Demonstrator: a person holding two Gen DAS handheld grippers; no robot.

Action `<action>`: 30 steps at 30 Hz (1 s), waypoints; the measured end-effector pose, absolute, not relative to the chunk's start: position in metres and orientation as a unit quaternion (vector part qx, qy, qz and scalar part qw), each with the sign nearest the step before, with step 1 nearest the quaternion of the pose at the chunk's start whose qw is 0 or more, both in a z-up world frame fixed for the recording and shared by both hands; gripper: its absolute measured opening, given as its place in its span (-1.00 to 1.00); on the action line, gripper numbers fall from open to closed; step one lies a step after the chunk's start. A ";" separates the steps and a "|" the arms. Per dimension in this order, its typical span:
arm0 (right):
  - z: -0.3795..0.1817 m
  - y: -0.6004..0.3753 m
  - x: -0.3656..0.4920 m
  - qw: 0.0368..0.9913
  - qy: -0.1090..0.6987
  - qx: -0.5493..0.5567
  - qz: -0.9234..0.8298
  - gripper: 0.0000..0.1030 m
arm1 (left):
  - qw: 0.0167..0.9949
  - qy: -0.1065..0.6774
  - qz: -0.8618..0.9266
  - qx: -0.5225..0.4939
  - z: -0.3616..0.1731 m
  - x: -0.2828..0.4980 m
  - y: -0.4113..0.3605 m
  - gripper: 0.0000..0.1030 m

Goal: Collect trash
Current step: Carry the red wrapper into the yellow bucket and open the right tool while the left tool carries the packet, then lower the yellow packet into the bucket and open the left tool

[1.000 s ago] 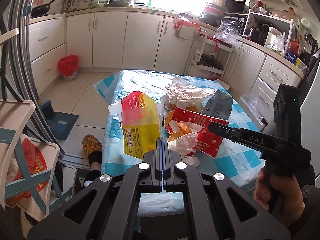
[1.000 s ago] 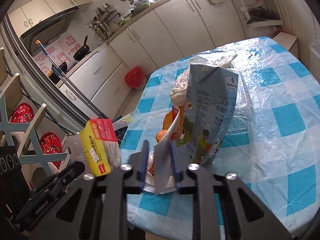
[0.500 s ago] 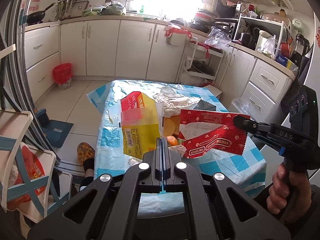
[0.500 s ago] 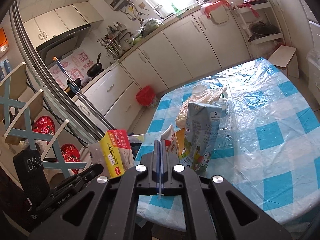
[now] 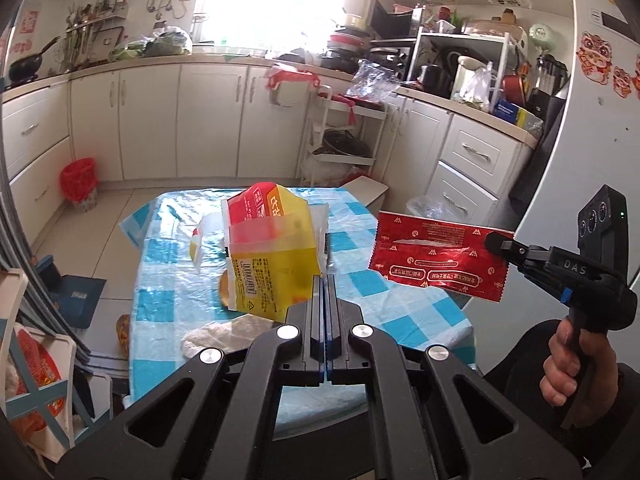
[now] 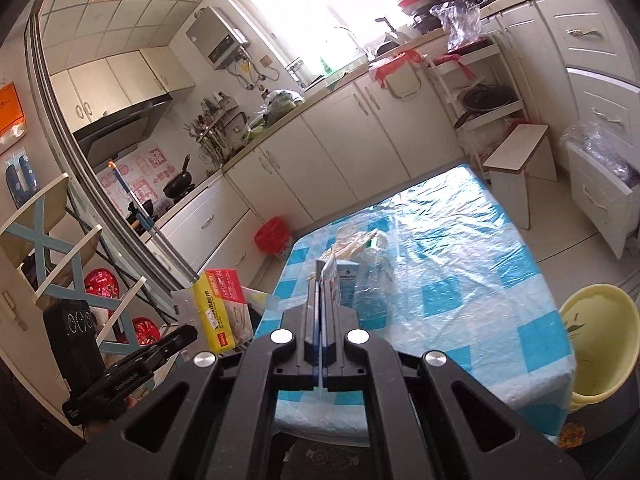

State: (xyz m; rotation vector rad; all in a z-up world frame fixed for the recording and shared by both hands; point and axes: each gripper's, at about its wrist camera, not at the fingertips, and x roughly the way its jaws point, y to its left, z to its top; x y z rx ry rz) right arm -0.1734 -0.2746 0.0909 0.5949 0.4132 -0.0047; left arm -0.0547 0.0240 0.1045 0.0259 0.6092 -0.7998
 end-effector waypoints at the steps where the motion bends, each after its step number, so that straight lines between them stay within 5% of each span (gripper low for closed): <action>1: 0.093 -0.284 -0.182 0.936 0.197 0.290 -0.018 -0.98 | 0.871 0.288 -0.397 0.015 0.109 -0.060 0.015 -0.99; 13: 0.072 -0.397 -0.230 0.898 0.264 0.263 -0.235 -0.98 | 0.785 0.289 -0.548 0.018 0.130 -0.109 -0.118 -0.99; 26: -0.062 -0.487 -0.150 0.788 0.491 0.288 -0.232 -0.97 | 0.712 0.357 -0.605 -0.027 0.096 -0.103 -0.231 -0.99; 28: -0.072 -0.499 -0.149 0.775 0.496 0.310 -0.239 -0.72 | 0.702 0.372 -0.606 -0.038 0.087 -0.099 -0.246 -0.99; 29: -0.071 -0.504 -0.152 0.776 0.485 0.320 -0.246 -0.22 | 0.699 0.378 -0.606 -0.042 0.082 -0.098 -0.250 -0.99; 30: -0.067 -0.507 -0.156 0.779 0.472 0.325 -0.254 0.04 | 0.696 0.385 -0.604 -0.044 0.076 -0.096 -0.256 -0.99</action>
